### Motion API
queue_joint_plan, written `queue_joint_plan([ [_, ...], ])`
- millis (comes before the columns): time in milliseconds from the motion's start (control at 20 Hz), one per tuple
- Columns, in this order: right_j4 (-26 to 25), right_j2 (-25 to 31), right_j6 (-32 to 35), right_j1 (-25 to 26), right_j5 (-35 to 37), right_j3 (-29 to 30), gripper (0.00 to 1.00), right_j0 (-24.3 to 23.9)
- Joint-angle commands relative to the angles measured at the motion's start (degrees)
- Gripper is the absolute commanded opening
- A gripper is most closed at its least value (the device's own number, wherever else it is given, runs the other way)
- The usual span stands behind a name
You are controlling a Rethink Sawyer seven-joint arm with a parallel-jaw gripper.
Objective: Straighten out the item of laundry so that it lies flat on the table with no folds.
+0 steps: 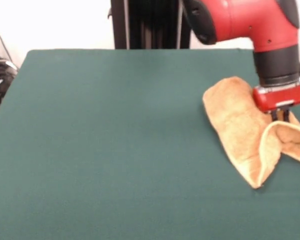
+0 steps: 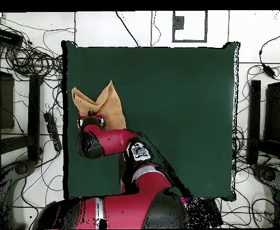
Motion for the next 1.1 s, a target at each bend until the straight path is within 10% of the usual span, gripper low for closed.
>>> queue_joint_plan([
  [50, -9.45, 10.30, -6.63, 11.98, 16.51, -4.55, 0.00, -28.82],
  [350, -10.36, 12.08, -6.46, 7.56, 24.15, -3.11, 0.00, -30.05],
  [1100, -21.96, -4.31, -2.65, -1.84, 21.41, -8.73, 0.00, -23.81],
])
